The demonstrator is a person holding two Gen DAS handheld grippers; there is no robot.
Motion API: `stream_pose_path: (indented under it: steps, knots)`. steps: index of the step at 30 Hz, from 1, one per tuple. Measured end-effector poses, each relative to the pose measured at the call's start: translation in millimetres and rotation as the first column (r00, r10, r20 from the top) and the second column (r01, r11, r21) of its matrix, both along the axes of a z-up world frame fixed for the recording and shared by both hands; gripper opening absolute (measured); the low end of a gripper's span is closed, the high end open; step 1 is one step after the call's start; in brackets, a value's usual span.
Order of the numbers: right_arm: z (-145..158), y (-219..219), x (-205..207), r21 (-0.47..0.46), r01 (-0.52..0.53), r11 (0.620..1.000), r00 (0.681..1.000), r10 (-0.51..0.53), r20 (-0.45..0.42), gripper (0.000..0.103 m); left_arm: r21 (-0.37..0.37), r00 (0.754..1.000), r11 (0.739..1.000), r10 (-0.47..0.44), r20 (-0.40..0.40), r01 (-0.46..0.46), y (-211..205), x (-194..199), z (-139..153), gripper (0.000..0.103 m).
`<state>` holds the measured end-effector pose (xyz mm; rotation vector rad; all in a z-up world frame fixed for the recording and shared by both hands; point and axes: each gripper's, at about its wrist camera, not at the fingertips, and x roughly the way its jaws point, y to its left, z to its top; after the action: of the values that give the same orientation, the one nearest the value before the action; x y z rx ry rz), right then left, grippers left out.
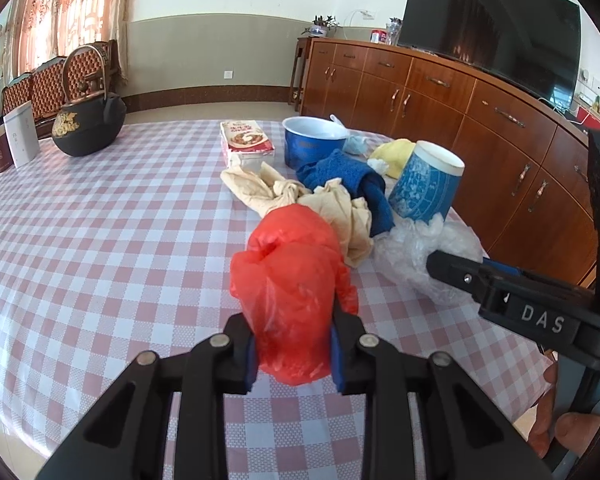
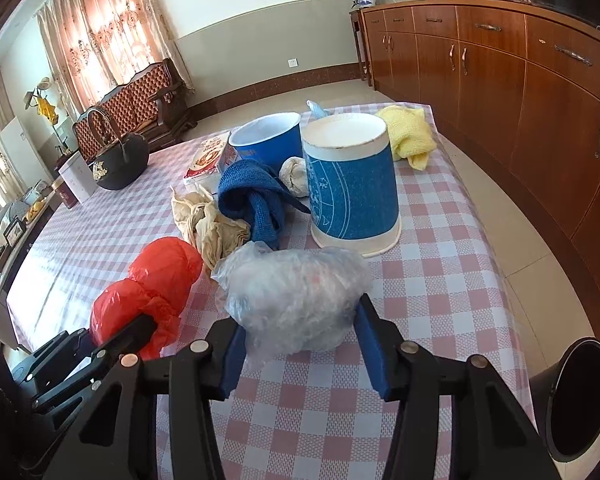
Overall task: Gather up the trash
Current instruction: 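Carry the red bag and clear bag over the black bin with both tools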
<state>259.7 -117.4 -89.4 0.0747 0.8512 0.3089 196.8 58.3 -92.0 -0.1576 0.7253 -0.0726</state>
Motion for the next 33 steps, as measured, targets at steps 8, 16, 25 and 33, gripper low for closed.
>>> stream_pose_path:
  steps: [8, 16, 25, 33]
  knots:
    - [21, -22, -35, 0.013, 0.014, 1.0, 0.999, -0.015, 0.033, 0.052, 0.0, 0.999, 1.0, -0.023, 0.046, 0.023, -10, -24, 26, 0.029]
    - [31, -81, -75, 0.048, 0.108, 0.993, 0.993, -0.109, 0.033, 0.052, -0.008, 0.989, 0.991, -0.131, 0.071, 0.132, -57, -41, 44, 0.029]
    - [36, -181, -120, 0.057, 0.299, 0.953, 0.953, -0.301, 0.04, 0.052, -0.028, 0.941, 0.941, -0.334, 0.063, 0.336, -154, -41, 49, 0.029]
    - [33, -292, -161, 0.033, 0.508, 0.861, 0.86, -0.509, 0.033, 0.052, -0.064, 0.868, 0.865, -0.496, 0.031, 0.497, -250, -43, 41, 0.029]
